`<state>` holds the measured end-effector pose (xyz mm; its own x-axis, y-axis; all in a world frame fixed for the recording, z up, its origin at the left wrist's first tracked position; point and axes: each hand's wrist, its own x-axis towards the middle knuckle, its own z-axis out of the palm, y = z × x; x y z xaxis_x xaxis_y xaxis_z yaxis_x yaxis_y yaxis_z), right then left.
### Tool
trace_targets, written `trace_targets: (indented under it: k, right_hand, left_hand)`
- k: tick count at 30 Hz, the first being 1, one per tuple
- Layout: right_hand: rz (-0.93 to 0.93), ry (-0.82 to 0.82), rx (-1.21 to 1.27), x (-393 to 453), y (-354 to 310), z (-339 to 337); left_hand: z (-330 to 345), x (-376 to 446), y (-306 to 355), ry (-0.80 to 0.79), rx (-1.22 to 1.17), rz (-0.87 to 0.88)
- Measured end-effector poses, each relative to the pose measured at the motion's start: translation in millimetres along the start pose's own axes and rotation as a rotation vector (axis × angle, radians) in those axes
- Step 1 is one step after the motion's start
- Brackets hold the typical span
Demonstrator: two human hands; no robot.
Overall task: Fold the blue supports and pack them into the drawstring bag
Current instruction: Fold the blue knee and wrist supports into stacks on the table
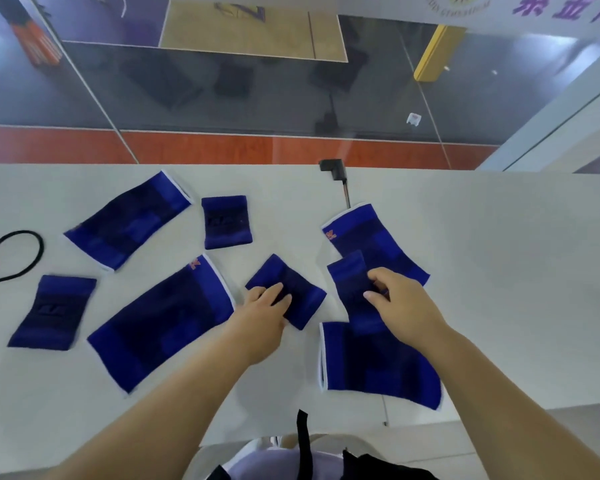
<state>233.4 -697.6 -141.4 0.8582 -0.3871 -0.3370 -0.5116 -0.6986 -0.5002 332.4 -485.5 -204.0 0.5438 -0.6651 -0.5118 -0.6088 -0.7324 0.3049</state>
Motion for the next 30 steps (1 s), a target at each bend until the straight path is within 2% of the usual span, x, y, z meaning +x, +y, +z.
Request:
trace_targets:
  k: [2, 5, 8, 10, 12, 13, 15, 17, 21, 26, 30]
  right_hand:
    - [-0.004, -0.013, 0.013, 5.4, 3.1, -1.7]
    - [-0.017, -0.037, 0.035, 14.6, 3.7, -1.4]
    - [-0.024, -0.074, 0.079, 25.3, -0.5, 0.9]
    - [-0.026, -0.099, 0.134, 32.9, -7.3, 4.0]
    - [-0.031, -0.133, 0.194, 40.7, -18.1, 8.8]
    - [-0.034, -0.16, 0.229, 44.7, -24.3, 11.6]
    - [-0.045, -0.224, 0.309, 52.8, -35.1, 19.3]
    - [-0.037, -0.288, 0.391, 59.7, -43.3, 26.2]
    - [0.039, -0.314, 0.386, 71.8, -44.2, 40.7]
    - [0.08, -0.328, 0.154, 77.5, -38.6, 53.5]
    - [0.062, -0.314, 0.047, 79.2, -37.1, 57.4]
  left_hand:
    - [4.2, 5.9, -0.7, -0.038, 0.01, 0.003]
    - [2.1, 13.7, -5.0, -0.001, -0.085, 0.03]
    - [-2.2, 16.5, -6.7, 0.099, -0.157, 0.026]
    - [-4.0, 14.4, -6.5, 0.232, -0.23, -0.016]
    - [-8.8, 9.1, -3.8, 0.368, -0.385, -0.099]
    - [-14.1, 5.8, -1.4, 0.379, -0.507, -0.166]
    - [-25.0, 2.0, 4.5, 0.279, -0.813, -0.277]
    - [-31.7, 1.2, 8.8, 0.214, -1.054, -0.294]
    - [-30.7, 7.8, 3.9, 0.284, -1.007, -0.4]
    - [-16.9, 15.5, 1.2, 0.171, -0.945, -0.502]
    - [-10.4, 19.5, 2.9, 0.192, -0.861, -0.568]
